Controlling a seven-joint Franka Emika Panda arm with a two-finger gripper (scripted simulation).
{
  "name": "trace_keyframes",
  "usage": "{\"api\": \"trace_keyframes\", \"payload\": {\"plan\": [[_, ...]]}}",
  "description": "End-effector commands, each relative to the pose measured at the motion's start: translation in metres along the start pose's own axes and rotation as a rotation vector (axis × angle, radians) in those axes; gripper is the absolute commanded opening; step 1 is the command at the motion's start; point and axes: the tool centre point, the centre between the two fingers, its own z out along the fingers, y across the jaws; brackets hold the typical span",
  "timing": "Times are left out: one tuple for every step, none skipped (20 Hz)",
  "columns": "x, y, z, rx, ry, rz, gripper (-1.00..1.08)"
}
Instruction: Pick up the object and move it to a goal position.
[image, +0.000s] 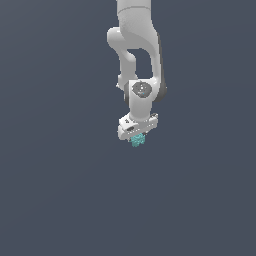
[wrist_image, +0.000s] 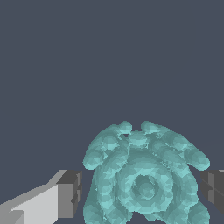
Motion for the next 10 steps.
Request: {"api": "trace_keyframes", "payload": {"plan": [[-0.0002,0.0000,0.0101,0.000,0.000,-0.001,1.00],[0.0000,-0.0001,0.0127,0.000,0.001,-0.001,1.00],[0.0001,0.0000,0.0147,0.000,0.001,-0.001,1.00],[0.0002,0.0002,0.0161,0.000,0.001,-0.001,1.00],[0.0002,0.0002,0.0169,0.000,0.001,-0.001,1.00],[0.0003,0.0003,0.0172,0.000,0.001,-0.001,1.00],[0.0003,0.0003,0.0172,0.000,0.001,-0.001,-1.00],[0.0003,0.0003,0.0172,0.000,0.001,-0.001,-1.00],[0.0003,0.0003,0.0172,0.000,0.001,-0.001,-1.00],[0.0003,0.0003,0.0172,0.000,0.001,-0.001,-1.00]]}}
